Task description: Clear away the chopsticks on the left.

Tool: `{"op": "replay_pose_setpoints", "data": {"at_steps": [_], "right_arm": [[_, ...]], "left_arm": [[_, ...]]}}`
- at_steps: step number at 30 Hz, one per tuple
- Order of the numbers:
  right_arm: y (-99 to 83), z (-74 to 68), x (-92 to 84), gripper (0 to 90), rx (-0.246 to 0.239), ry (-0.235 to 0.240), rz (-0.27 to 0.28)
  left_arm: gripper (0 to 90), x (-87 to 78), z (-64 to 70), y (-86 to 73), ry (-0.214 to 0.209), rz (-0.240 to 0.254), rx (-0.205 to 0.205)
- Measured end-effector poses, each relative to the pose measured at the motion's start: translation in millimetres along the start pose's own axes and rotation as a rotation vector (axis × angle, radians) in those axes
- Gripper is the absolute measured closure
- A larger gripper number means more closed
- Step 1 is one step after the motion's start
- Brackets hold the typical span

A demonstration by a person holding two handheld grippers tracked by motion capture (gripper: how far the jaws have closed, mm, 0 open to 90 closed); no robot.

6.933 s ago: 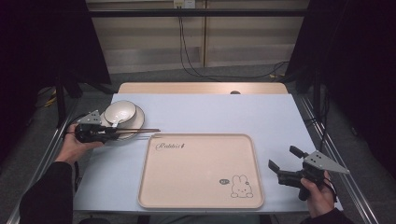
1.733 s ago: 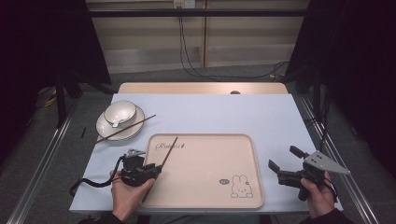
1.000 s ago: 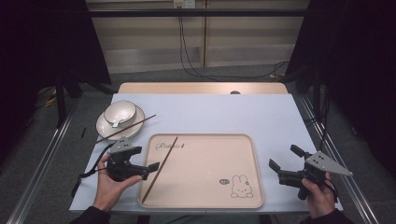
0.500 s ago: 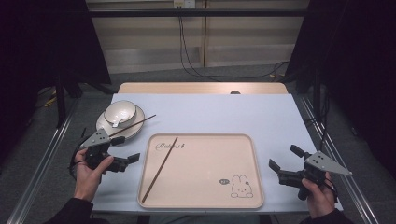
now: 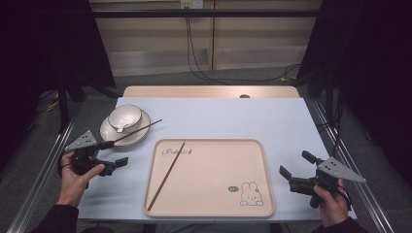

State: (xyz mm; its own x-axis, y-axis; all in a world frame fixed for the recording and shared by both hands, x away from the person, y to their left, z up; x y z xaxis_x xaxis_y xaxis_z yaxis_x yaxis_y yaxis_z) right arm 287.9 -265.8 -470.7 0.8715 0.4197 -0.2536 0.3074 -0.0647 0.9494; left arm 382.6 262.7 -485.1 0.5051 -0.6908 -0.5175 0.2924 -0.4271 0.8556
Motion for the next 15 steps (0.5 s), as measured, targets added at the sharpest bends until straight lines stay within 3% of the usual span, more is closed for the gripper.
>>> {"op": "replay_pose_setpoints", "data": {"at_steps": [4,8,9,15], "right_arm": [[-0.3,-0.1,0.1,2.0,0.001,0.000,-0.002],[-0.6,0.1,0.2,2.0,0.002,-0.001,-0.004],[-0.6,0.0,0.2,2.0,0.001,0.001,-0.005],[-0.9,0.2,0.1,2.0,0.004,0.001,-0.006]], "left_arm": [[6.4,1.9,-21.0,-4.0,0.023,-0.013,-0.017],[11.2,3.5,-36.9,-4.8,0.033,-0.045,0.013],[14.7,5.1,-38.7,-3.3,0.027,-0.032,0.008],[35.4,11.3,-57.7,-5.7,0.034,-0.080,0.036]]}}
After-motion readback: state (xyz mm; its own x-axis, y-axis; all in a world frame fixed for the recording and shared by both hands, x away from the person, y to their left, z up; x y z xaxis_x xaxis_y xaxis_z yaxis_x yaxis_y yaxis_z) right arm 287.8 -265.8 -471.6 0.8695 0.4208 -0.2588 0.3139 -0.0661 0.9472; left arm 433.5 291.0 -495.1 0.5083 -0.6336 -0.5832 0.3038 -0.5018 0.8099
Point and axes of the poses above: each handheld gripper's, and its own axes: x roughly forward along the jaws, y roughly out of its top, z roughly to its right, the point moved 10 cm from there along x, roughly forward along the jaws, and after that the axes turned 8 degrees about x, right-handed, at the moved point
